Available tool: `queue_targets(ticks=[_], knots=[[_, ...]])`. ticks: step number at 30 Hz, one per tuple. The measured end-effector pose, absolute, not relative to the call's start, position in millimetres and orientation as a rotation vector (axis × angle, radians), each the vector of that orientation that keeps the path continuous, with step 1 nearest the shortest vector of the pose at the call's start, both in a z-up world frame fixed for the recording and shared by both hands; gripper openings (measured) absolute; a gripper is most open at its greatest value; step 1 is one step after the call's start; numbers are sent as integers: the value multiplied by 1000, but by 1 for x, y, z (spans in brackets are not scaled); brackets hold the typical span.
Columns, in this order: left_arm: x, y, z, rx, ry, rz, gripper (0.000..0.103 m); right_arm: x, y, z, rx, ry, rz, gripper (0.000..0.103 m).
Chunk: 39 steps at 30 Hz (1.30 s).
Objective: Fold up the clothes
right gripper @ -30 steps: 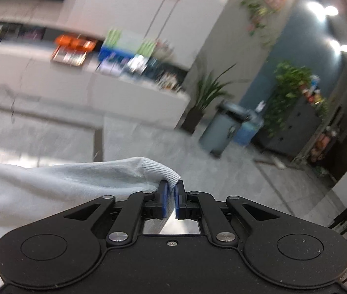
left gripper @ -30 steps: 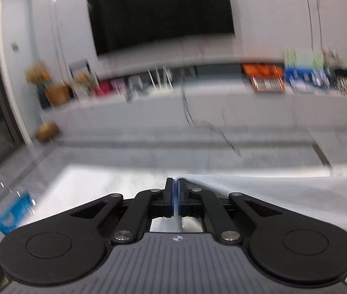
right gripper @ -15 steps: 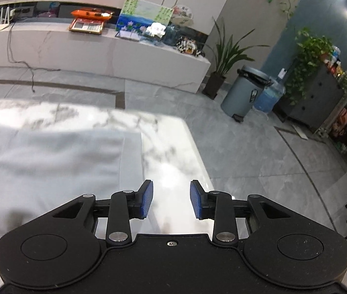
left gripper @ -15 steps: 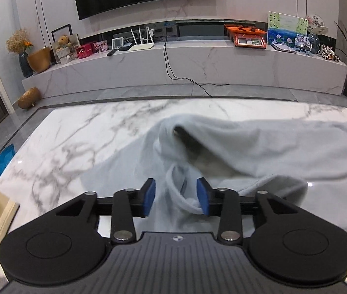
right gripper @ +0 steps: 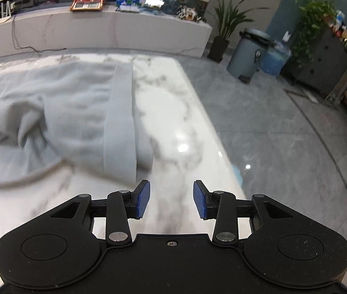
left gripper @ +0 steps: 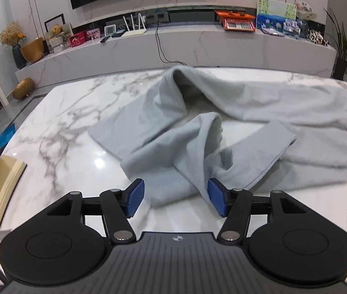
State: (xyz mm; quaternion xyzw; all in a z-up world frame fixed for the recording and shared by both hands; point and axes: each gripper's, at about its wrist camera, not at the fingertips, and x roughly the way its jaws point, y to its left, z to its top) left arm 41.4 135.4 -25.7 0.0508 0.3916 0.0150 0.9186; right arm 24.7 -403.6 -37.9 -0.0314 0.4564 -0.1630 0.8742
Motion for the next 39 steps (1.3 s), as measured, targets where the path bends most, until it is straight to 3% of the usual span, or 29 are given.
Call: queue_targets(ticks=[13,15,28,32,34,35,39], knots=[[45,148,-9,111,727,23,64,11,-392,-41,-76,942,-210,37],[51,149,-8,136,721,19,69,17,-393,-42,-84,938,-183,44],[85,141,-32,202,755,0,67,48,-391,-68,-227,900,-159,48],[90,141,-35,161,770,-37,43,61,-393,-71,-219,888,-127,45],[92,140,-36,141,778,-55,19,65,-395,-69,-201,891,-101,32],[93,140,-37,130,781,-64,5,66,-396,-67,-195,894,-95,20],[90,141,-29,123,775,-62,3,65,-396,-51,-173,877,-89,8]])
